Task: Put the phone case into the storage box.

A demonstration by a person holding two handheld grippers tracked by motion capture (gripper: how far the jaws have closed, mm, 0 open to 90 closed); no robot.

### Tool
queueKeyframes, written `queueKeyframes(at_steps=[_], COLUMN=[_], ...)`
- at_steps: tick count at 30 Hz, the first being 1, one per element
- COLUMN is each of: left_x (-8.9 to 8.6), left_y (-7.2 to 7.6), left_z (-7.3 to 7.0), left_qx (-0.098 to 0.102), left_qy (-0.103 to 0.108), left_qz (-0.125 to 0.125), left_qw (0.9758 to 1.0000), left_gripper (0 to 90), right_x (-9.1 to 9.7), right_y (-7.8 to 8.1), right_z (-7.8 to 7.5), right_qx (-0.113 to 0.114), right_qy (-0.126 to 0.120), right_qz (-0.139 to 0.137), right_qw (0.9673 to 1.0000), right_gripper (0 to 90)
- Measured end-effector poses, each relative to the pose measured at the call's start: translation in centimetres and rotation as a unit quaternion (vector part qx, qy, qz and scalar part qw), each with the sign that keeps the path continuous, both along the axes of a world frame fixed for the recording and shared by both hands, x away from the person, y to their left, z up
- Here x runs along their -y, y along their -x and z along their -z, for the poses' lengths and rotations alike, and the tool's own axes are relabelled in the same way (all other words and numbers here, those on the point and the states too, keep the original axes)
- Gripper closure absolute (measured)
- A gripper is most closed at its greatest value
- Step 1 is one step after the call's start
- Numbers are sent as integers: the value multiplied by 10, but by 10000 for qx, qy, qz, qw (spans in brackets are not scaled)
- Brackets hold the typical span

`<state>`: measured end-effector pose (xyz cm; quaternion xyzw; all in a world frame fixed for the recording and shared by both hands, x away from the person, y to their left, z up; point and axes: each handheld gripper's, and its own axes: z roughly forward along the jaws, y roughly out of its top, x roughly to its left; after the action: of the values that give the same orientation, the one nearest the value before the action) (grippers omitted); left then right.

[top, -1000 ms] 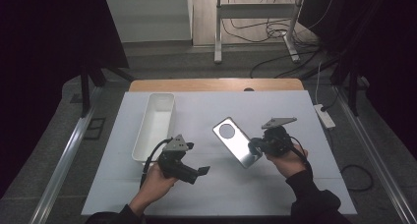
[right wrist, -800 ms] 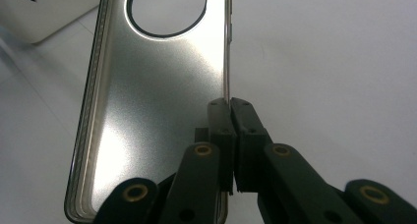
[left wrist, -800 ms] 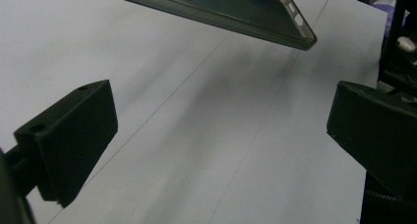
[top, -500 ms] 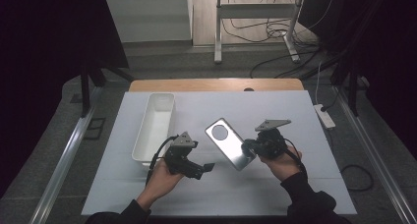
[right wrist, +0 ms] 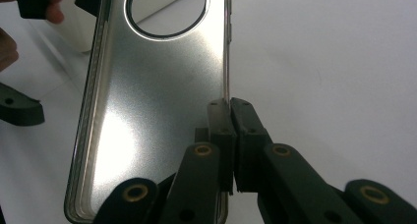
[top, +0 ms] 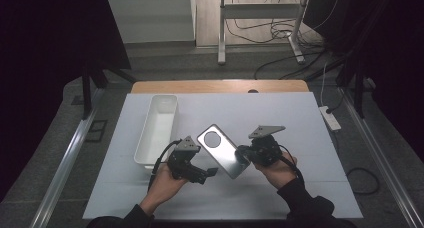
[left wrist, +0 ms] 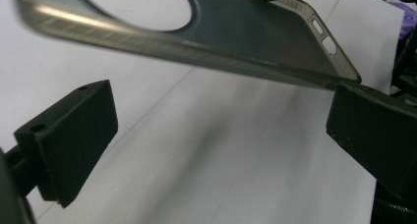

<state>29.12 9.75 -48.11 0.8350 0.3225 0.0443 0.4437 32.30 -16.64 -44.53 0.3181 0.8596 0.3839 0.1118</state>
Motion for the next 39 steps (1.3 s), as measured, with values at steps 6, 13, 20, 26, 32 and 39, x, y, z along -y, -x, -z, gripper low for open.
queueKeyframes(at_steps=[6, 13, 20, 26, 32, 39], left_x=[1, 3, 1, -1, -6, -11], left_y=[0, 1, 0, -1, -2, -2], left_z=[1, -1, -1, 0, 0, -4], left_qx=[-98, -196, -330, -536, -733, -811], left_qy=[87, 239, 307, 366, 593, 714], left_qz=[109, 124, 56, 94, 82, 164], left_qw=[9999, 9994, 9990, 9979, 9955, 9940], left_gripper=[0, 8, 106, 332, 555, 789], right_x=[-9, -17, -20, -21, -24, -29], right_y=[4, 9, 12, 12, 13, 15], right_z=[1, 3, 4, 7, 10, 14], right_qx=[28, 34, 76, 76, 137, 166], right_qy=[-68, -80, -95, -37, 116, 218], right_qz=[-97, -183, -234, -248, -311, -381], right_qw=[9999, 9998, 9997, 9997, 9994, 9989], right_gripper=[885, 885, 885, 884, 882, 876])
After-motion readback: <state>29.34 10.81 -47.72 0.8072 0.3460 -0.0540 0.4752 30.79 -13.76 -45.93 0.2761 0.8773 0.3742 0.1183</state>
